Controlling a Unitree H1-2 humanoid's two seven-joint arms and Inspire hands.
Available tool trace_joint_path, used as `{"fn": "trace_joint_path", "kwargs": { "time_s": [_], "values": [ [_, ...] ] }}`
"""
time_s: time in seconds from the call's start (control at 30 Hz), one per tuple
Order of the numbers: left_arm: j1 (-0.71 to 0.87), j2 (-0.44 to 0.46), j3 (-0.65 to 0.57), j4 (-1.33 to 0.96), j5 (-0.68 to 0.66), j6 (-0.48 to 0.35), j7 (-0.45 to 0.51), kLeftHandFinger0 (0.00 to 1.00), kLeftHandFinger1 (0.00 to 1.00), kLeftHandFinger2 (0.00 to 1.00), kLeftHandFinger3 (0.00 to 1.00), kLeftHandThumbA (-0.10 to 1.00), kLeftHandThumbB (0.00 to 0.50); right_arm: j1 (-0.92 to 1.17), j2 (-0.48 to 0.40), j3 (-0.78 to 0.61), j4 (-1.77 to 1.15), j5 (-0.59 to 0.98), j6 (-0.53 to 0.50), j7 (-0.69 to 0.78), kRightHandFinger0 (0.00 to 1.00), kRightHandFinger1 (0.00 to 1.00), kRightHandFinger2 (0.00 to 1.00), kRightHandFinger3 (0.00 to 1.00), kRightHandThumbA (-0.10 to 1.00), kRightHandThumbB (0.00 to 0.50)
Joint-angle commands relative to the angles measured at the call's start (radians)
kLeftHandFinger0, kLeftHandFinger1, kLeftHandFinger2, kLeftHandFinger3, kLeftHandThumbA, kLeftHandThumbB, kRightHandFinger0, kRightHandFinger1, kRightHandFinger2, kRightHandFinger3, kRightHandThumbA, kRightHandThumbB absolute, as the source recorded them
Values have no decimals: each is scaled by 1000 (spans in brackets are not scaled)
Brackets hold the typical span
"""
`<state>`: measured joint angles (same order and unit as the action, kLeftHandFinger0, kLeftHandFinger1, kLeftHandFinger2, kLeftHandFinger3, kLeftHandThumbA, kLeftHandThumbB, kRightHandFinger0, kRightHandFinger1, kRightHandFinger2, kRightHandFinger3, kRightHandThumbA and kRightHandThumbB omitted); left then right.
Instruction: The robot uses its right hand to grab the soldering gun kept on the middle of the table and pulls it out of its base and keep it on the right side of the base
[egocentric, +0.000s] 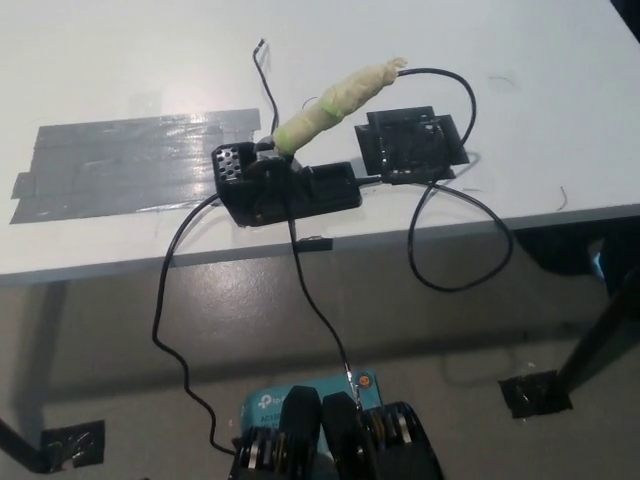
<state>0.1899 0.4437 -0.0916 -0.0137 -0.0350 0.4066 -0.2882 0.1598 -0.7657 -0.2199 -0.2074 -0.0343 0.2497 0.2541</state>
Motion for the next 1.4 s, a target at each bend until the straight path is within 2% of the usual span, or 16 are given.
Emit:
{"fn": "trace_joint_path", "kwargs": {
  "time_s": [0.0, 0.03, 0.07, 0.1, 0.17, 0.27, 0.33, 0.37, 0.43, 0.47, 0.7, 0.87, 0.93, 1.07, 1.2, 1.37],
  "values": [
    [12, 15, 22, -29, -23, 9, -25, 684, 731, 888, 1000, 246, 401, -232, -83, -45, -153, -40, 220, -20, 1000, 1000, 1000, 1000, 778, 239],
    [13, 15, 21, -27, -22, 3, -25, 667, 722, 882, 1000, 261, 411, -294, -87, -37, -152, -39, 220, -5, 1000, 1000, 1000, 1000, 764, 223],
    [14, 16, 20, -22, -18, -7, -24, 663, 721, 879, 1000, 273, 419, -440, -97, -9, -144, -32, 220, 21, 1000, 1000, 1000, 1000, 739, 240],
    [14, 17, 20, -22, -18, -7, -23, 662, 721, 878, 1000, 275, 419, -466, -94, -3, -140, -34, 220, 27, 1000, 1000, 1000, 1000, 736, 242],
    [14, 13, 27, -21, -24, 2, -20, 668, 711, 873, 1000, 256, 410, -679, -52, 77, -112, -104, 220, 58, 1000, 1000, 1000, 1000, 618, 249],
    [14, 13, 28, -22, -24, 3, -19, 662, 706, 871, 1000, 248, 409, -826, -23, 170, -85, -204, 220, 124, 1000, 1000, 1000, 1000, 667, 244],
    [11, 16, 26, -19, -22, 2, -21, 683, 722, 879, 1000, 248, 396, -981, 14, 311, -29, -242, 220, 151, 1000, 1000, 1000, 1000, 695, 264],
    [10, 20, 23, -21, -21, -1, -27, 654, 714, 879, 1000, 270, 400, -1036, 47, 352, -12, -264, 220, 166, 1000, 1000, 1000, 1000, 684, 268],
    [10, 19, 22, -23, -21, 0, -26, 652, 714, 879, 1000, 271, 399, -1040, 43, 357, -7, -262, 220, 164, 1000, 1000, 1000, 1000, 682, 268],
    [13, 18, 20, -25, -13, -1, -20, 644, 714, 868, 1000, 279, 399, -1144, 109, 455, 37, -313, 220, 205, 1000, 1000, 1000, 1000, 709, 291],
    [13, 11, 18, -29, -20, 1, -23, 688, 746, 907, 1000, 268, 377, -1277, 185, 632, 167, -395, 167, 228, 1000, 1000, 1000, 1000, 585, 283],
    [10, 12, 15, -36, -14, 7, -21, 664, 735, 896, 1000, 283, 368, -1375, 221, 740, 276, -448, 130, 238, 1000, 1000, 1000, 1000, 540, 272],
    [8, 12, 15, -42, -14, 13, -21, 670, 741, 902, 1000, 279, 353, -1429, 249, 784, 347, -473, 73, 225, 1000, 1000, 1000, 1000, 494, 285],
    [8, 13, 10, -49, -11, 22, -22, 711, 757, 928, 1000, 280, 342, -1488, 279, 837, 432, -494, -2, 208, 1000, 1000, 1000, 1000, 492, 280],
    [11, 7, 3, -48, -6, 15, -20, 632, 726, 908, 1000, 292, 368, -1498, 302, 909, 451, -556, -24, 242, 1000, 1000, 1000, 1000, 514, 279],
    [4, 6, -5, -46, -8, 23, -26, 679, 737, 905, 1000, 283, 374, -1490, 331, 973, 483, -614, -36, 275, 1000, 1000, 1000, 1000, 553, 274]
  ]
}}
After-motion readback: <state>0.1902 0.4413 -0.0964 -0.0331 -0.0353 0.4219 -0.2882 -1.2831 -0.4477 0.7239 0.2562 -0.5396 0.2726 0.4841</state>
